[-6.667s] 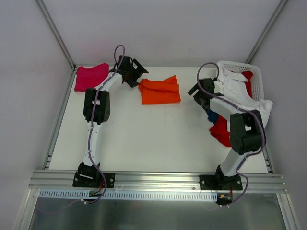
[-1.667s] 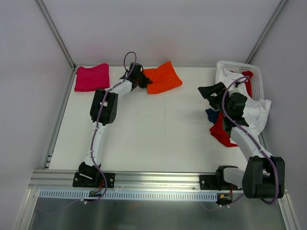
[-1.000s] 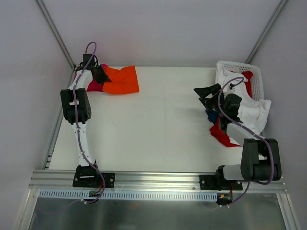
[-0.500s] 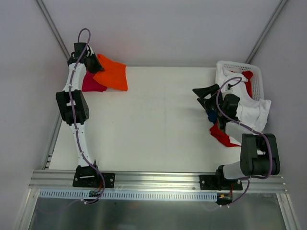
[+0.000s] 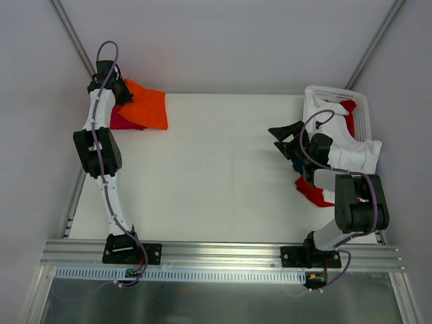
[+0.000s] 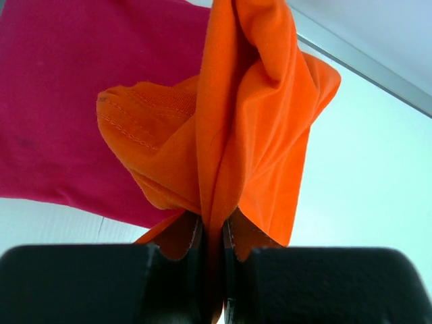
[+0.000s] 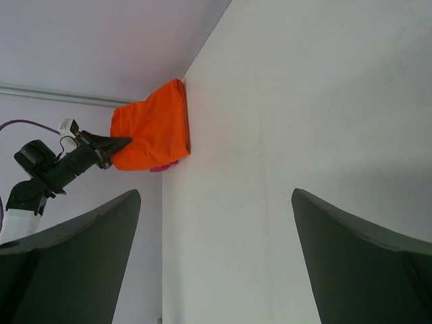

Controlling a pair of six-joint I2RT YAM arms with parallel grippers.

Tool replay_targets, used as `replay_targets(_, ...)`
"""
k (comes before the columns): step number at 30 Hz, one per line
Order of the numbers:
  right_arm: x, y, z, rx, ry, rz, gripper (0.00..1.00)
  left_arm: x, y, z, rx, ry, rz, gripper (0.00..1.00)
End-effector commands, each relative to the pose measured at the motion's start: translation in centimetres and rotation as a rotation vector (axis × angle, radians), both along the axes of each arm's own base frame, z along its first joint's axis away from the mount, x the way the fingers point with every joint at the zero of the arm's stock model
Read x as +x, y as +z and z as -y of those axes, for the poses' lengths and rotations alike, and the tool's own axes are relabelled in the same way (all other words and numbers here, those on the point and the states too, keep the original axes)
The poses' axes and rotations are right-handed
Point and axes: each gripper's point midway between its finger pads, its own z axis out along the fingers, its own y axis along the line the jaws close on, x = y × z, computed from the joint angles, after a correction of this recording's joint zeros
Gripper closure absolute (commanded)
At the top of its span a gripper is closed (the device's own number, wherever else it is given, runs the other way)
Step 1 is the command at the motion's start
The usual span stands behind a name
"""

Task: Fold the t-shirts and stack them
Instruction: Put the neatly folded tshirt into the corner of the board with the left arm

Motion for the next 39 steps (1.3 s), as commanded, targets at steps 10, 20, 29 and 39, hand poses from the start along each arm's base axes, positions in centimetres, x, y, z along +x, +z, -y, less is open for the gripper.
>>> replay_targets(10,0.7,1.5,-1.1,0.04,0.047,0.089,0.01,-0.1,9.9,-2.6,0.094,0.061,0.189,1.0)
replay_targets(20,0.6,1.0,-1.3,0.041,0.056,0.08,0.01,-0.7,9.0,-5.2,0.105,0.147,0.164,1.0)
replay_targets(29,0.7,0.3,-1.7,0.044,0.069,0.068,0.0,-0.9,9.5,-6.7,0.155,0.195,0.17,1.0)
replay_targets(39,0.9,-0.5,-1.9,0.043,0.083,0.054,0.0,-3.5,2.7,-12.7,0.262,0.466,0.001,1.0)
